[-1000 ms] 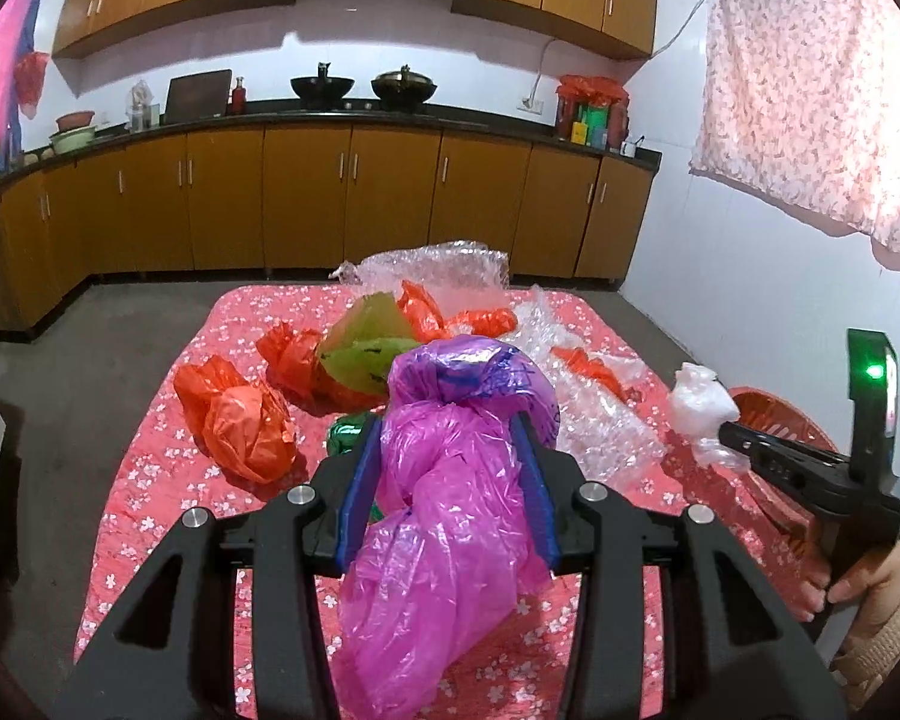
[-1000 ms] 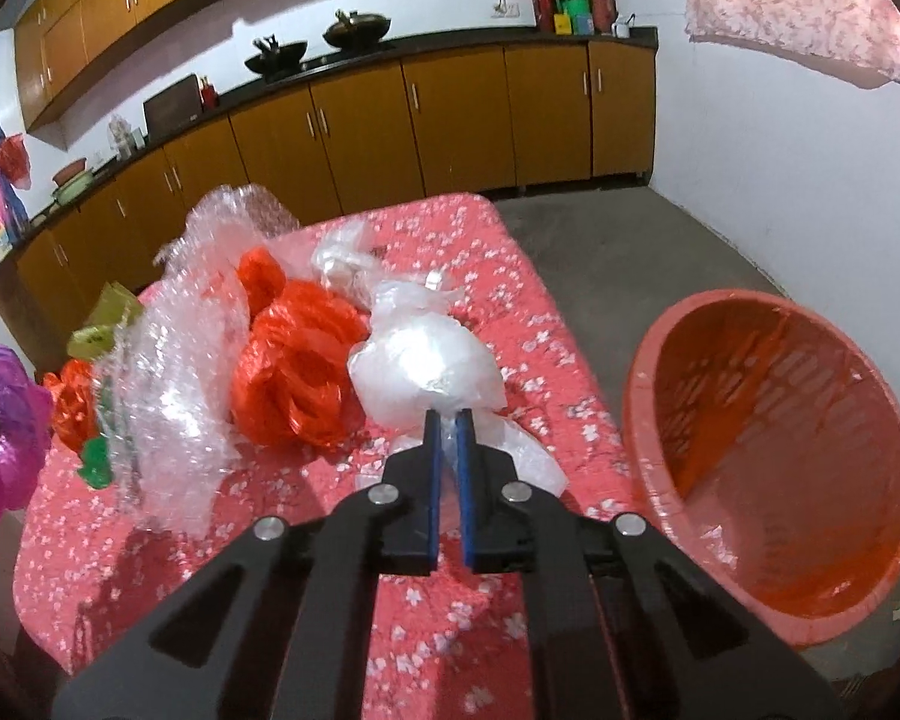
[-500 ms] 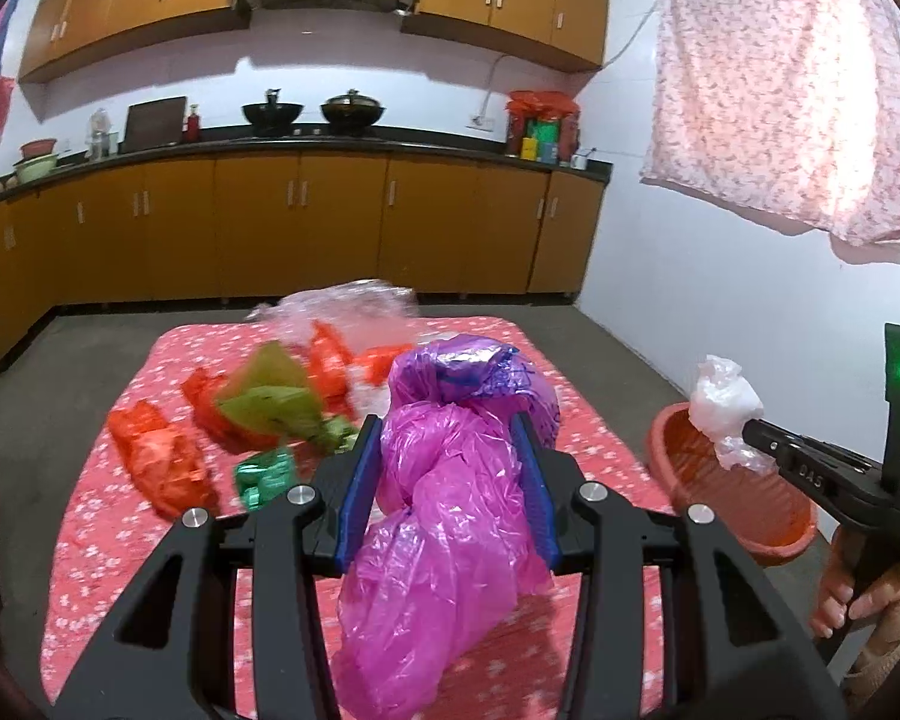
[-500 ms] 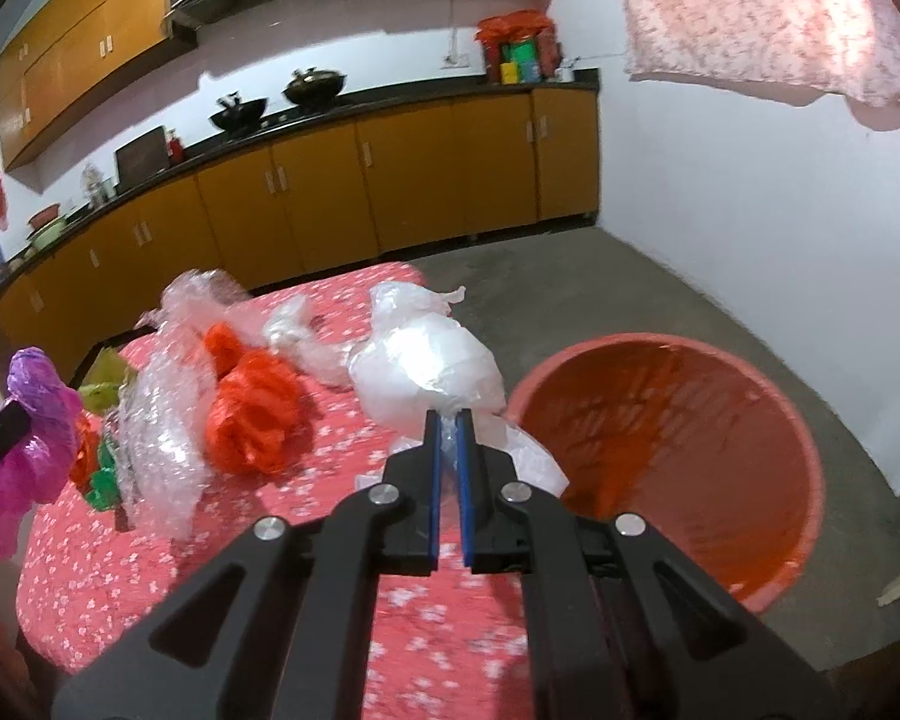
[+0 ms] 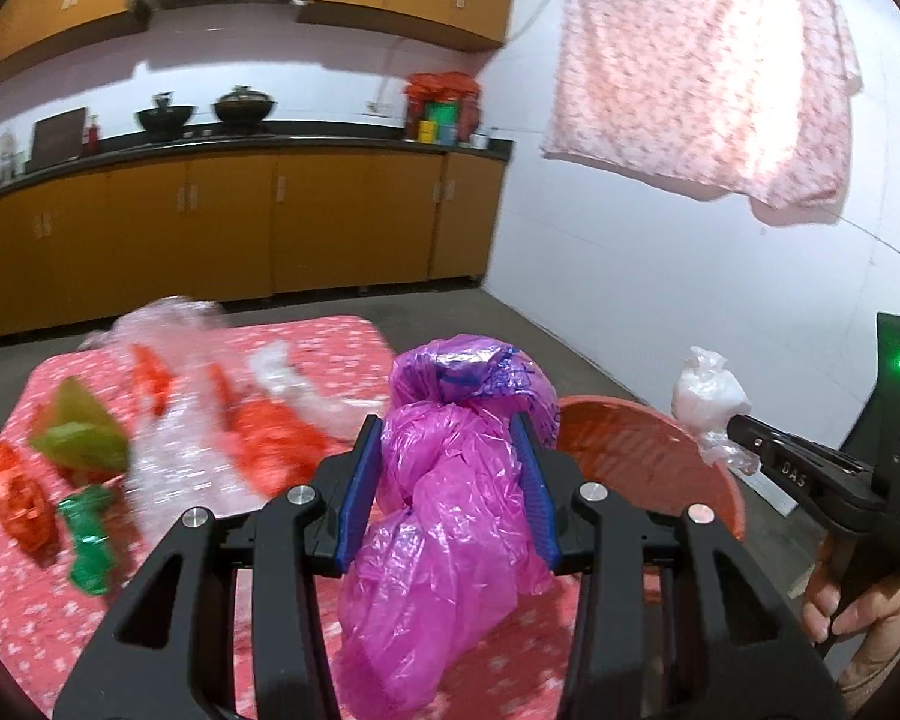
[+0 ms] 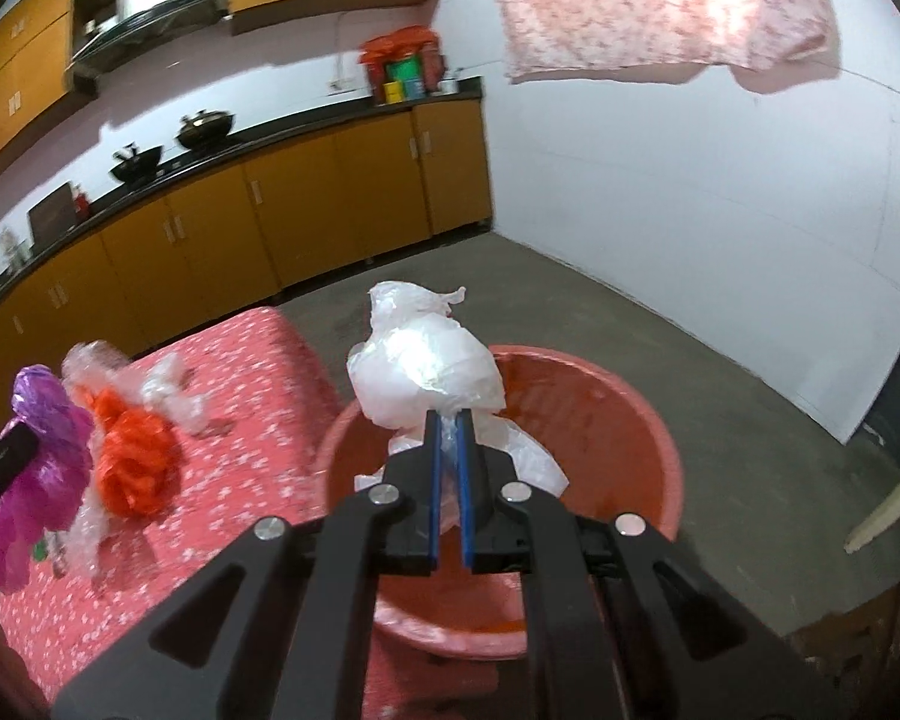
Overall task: Collect trash
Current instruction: 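Carry both bags over the orange basket and open both tools to drop them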
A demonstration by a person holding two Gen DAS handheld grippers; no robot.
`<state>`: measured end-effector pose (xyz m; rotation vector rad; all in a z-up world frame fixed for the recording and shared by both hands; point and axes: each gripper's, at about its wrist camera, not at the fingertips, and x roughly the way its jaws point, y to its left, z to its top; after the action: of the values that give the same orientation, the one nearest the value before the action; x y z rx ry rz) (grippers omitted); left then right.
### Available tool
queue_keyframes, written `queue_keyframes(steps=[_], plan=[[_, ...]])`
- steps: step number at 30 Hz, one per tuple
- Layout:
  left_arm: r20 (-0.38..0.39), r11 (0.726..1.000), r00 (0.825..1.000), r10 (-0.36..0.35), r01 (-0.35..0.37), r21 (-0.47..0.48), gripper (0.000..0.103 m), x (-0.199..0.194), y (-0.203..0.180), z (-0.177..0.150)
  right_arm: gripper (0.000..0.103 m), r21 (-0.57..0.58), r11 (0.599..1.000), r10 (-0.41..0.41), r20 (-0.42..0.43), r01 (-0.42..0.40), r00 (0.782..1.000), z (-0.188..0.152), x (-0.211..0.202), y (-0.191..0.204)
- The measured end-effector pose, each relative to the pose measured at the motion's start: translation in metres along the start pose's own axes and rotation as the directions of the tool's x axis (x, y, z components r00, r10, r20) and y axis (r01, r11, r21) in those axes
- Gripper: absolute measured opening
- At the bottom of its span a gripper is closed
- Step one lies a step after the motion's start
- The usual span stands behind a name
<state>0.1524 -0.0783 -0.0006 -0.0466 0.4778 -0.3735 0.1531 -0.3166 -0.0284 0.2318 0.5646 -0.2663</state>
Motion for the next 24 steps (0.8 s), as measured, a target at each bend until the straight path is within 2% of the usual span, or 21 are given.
queue_keyframes(steps=[11,24], plan=[[-0.054,0.987,0.991,-0.119,0.124,0.098,0.044,0.052,-0.063,0.0,0.006,0.044,0.998,-0.055,0.017,0.054,0.998,0.004,0.013,-0.035],[-0.12,0.97,0.978,-0.171,0.188,0.154,0.044,0.099,-0.103,-0.007,0.006,0.085,0.995,-0.051,0.01,0.05,0.999,0.008,0.035,-0.056]])
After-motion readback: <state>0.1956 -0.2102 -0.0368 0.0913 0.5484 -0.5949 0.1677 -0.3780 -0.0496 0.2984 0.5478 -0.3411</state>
